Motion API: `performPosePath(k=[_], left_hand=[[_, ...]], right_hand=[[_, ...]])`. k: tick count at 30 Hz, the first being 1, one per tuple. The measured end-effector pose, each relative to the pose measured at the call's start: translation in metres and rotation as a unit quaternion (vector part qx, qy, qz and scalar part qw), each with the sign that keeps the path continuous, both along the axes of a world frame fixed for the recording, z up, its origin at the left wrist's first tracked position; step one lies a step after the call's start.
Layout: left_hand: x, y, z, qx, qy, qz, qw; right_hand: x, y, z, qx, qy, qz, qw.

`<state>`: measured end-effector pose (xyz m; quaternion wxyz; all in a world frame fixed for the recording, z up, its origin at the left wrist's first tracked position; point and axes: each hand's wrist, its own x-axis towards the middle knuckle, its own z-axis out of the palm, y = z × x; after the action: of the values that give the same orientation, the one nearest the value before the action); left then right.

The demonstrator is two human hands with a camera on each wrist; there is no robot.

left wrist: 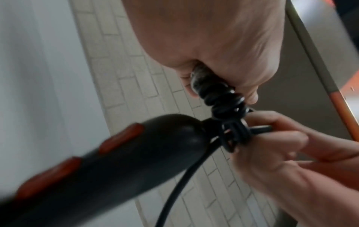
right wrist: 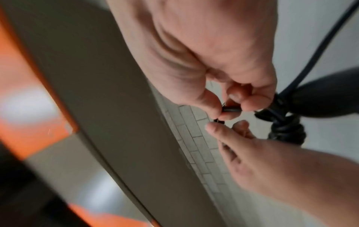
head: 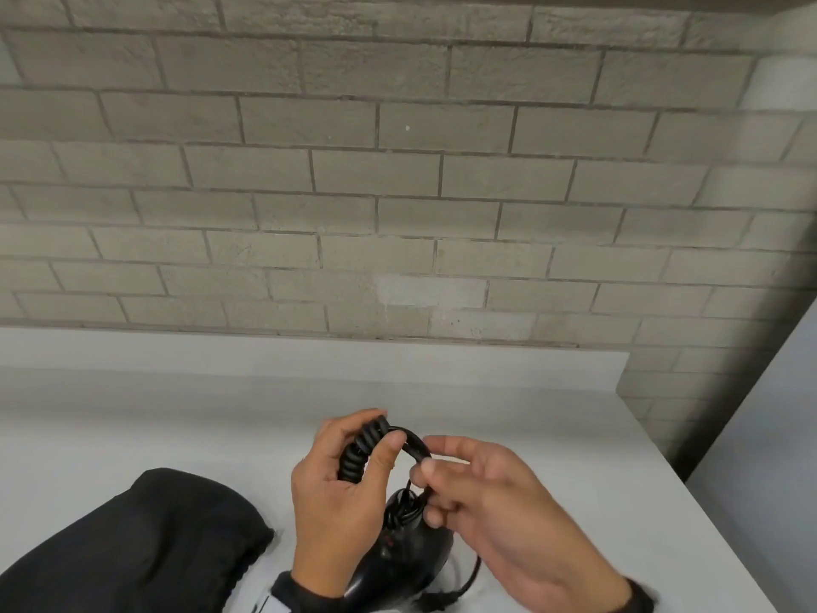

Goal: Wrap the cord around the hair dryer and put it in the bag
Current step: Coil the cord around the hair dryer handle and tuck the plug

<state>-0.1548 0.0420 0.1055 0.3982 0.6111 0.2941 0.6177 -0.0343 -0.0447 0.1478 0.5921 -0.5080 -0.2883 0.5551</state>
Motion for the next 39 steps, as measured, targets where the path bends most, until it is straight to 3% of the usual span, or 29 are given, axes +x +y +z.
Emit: performPosePath(k=[3,7,11,16,19,22,24,27,29,39], left_hand=[[-0.002,0.007,0.003,0.061,0.051,0.005,0.997],[-0.002,0.009,0.008,0.081,0.059,-0.007,0.995],[-0.002,0.004,0.011,-0.029,0.024,-0.021,0.999],[-0.006,-0.006,0.011,-0.141,-0.064,-0.085,0.984],[-0.002,-0.008,0.012,-0.165,-0.098,-0.088,0.978],[0.000,-0.004,0.012,-0.128,-0.096,-0.067,0.985],[0.001,-0.002,0.011,-0.093,-0.079,-0.043,0.992],[0.002,-0.001,0.011,-0.050,-0.049,-0.012,0.997],[0.003,0.000,0.011,-0.025,-0.032,-0.001,0.999],[0.005,0.010,0.008,0.032,-0.009,0.001,0.999]], right_hand=[[0.012,0.001,0.011,0.004,0.145,0.069,0.987],[0.011,0.003,0.003,0.038,0.115,0.057,0.991],[-0.004,0.003,-0.009,0.096,0.086,-0.007,0.992],[-0.019,0.005,-0.019,0.117,0.153,-0.045,0.980],[-0.022,0.005,-0.021,0.120,0.161,-0.058,0.978],[-0.023,0.004,-0.020,0.100,0.081,-0.054,0.990],[-0.021,0.001,-0.016,0.082,-0.056,-0.038,0.994],[-0.016,-0.002,-0.011,0.094,-0.291,-0.011,0.952],[-0.014,-0.004,-0.009,0.102,-0.371,-0.004,0.923],[-0.001,-0.006,0.002,0.074,-0.355,0.007,0.932]])
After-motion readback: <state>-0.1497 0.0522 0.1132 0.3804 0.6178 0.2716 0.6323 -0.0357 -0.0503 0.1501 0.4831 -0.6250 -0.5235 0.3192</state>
